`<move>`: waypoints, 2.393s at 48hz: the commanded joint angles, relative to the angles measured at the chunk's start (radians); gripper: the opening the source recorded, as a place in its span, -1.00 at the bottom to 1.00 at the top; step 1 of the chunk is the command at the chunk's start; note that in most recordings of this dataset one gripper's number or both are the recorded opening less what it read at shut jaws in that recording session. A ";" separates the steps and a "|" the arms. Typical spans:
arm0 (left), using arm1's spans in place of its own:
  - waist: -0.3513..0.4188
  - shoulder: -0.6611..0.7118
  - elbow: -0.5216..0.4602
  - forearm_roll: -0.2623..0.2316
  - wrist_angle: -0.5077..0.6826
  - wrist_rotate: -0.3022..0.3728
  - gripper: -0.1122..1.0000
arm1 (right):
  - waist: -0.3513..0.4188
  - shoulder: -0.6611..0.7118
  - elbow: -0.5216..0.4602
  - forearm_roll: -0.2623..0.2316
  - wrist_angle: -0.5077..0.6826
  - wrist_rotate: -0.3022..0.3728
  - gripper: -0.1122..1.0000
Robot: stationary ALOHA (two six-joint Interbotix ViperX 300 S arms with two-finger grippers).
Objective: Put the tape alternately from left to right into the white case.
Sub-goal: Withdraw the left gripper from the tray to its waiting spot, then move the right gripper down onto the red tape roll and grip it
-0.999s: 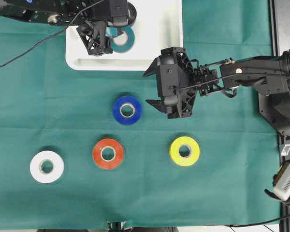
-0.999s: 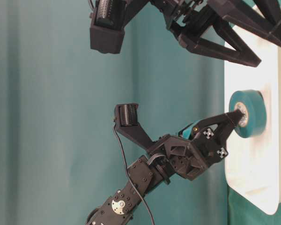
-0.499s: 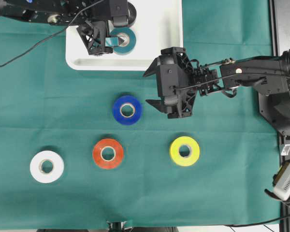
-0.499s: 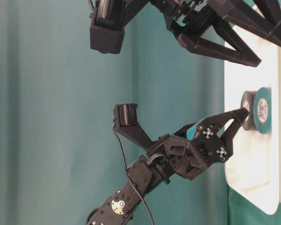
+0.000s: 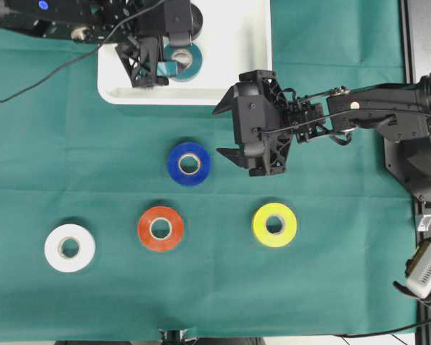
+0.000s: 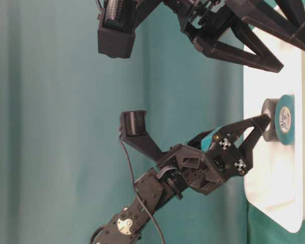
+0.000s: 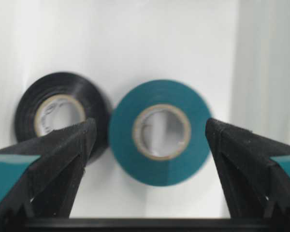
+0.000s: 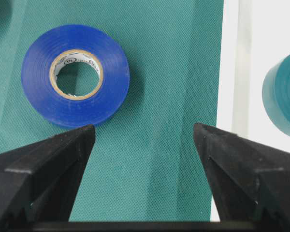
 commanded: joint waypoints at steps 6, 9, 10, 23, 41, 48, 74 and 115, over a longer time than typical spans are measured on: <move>-0.041 -0.074 0.029 0.002 -0.002 -0.005 1.00 | 0.003 -0.009 -0.009 0.002 -0.008 0.002 0.77; -0.058 -0.084 0.046 0.002 -0.002 -0.005 1.00 | 0.003 -0.009 -0.008 0.002 -0.008 0.002 0.77; -0.061 -0.087 0.052 0.002 -0.002 -0.005 1.00 | 0.002 -0.009 -0.009 0.002 -0.008 0.002 0.77; -0.127 -0.149 0.118 0.000 -0.002 -0.008 1.00 | 0.002 -0.009 -0.009 0.002 -0.008 0.002 0.77; -0.201 -0.221 0.204 -0.002 0.000 -0.012 1.00 | 0.002 -0.009 -0.009 0.002 -0.008 0.002 0.77; -0.224 -0.253 0.239 -0.003 0.000 -0.028 1.00 | 0.003 -0.009 -0.009 0.002 -0.008 0.002 0.77; -0.259 -0.351 0.359 -0.003 -0.005 -0.158 1.00 | 0.003 -0.009 -0.009 0.002 -0.014 0.002 0.77; -0.259 -0.344 0.353 -0.003 -0.008 -0.158 0.99 | 0.035 -0.011 -0.011 0.005 -0.069 0.003 0.77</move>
